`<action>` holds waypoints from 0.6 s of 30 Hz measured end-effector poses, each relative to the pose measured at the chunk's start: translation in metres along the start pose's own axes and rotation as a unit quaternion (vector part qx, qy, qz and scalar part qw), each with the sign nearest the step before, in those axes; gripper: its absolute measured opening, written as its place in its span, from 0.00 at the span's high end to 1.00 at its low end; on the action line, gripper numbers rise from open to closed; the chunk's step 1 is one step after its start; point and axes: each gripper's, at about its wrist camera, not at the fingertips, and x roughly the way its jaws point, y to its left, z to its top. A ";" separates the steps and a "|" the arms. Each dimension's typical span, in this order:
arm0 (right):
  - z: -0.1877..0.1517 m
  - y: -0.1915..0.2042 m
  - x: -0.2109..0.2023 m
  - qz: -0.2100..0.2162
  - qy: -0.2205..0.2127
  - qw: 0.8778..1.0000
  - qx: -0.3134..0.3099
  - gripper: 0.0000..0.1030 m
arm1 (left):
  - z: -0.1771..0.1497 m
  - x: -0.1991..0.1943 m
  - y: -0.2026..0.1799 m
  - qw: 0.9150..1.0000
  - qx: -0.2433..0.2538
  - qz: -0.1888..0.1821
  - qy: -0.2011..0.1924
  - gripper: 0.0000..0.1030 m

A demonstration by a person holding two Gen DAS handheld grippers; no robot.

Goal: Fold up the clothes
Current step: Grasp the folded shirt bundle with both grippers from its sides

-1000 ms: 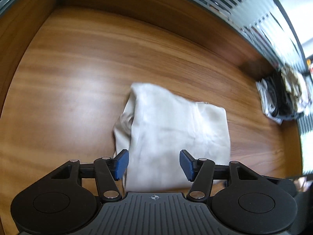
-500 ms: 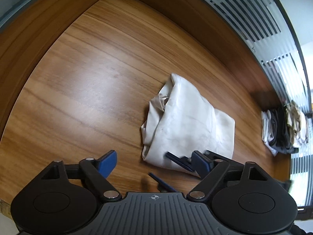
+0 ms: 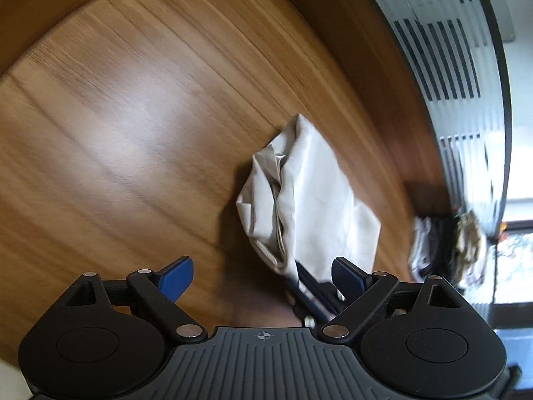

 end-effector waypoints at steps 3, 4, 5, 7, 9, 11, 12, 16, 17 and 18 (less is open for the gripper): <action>0.002 -0.008 -0.007 -0.004 -0.002 1.000 0.010 0.93 | 0.007 0.021 0.000 0.999 -0.030 -0.039 0.011 0.11; 0.002 -0.011 -0.010 -0.005 -0.003 1.000 0.014 0.93 | 0.009 0.028 -0.001 0.998 -0.039 -0.048 0.016 0.11; 0.002 -0.014 -0.012 -0.004 -0.003 1.000 0.018 0.93 | 0.011 0.035 -0.002 0.997 -0.047 -0.053 0.023 0.11; 0.002 -0.018 -0.016 -0.005 -0.005 1.000 0.028 0.93 | 0.014 0.048 -0.007 0.996 -0.053 -0.057 0.037 0.11; 0.002 -0.022 -0.019 -0.006 -0.008 0.999 0.035 0.93 | 0.016 0.061 -0.012 0.996 -0.049 -0.052 0.048 0.11; -0.001 -0.026 -0.025 -0.006 -0.011 0.999 0.041 0.94 | 0.018 0.072 -0.016 0.996 -0.045 -0.049 0.058 0.11; -0.002 -0.027 -0.027 -0.006 -0.013 0.999 0.043 0.96 | 0.018 0.079 -0.017 0.996 -0.044 -0.047 0.063 0.12; -0.003 -0.034 -0.037 0.000 -0.019 0.997 0.074 0.98 | 0.022 0.100 -0.025 0.995 -0.029 -0.039 0.086 0.30; -0.004 -0.035 -0.038 0.001 -0.019 0.997 0.081 0.98 | 0.023 0.105 -0.029 0.995 -0.019 -0.029 0.091 0.44; -0.005 -0.035 -0.039 0.001 -0.018 0.996 0.086 0.98 | 0.023 0.109 -0.032 0.995 -0.009 -0.020 0.096 0.54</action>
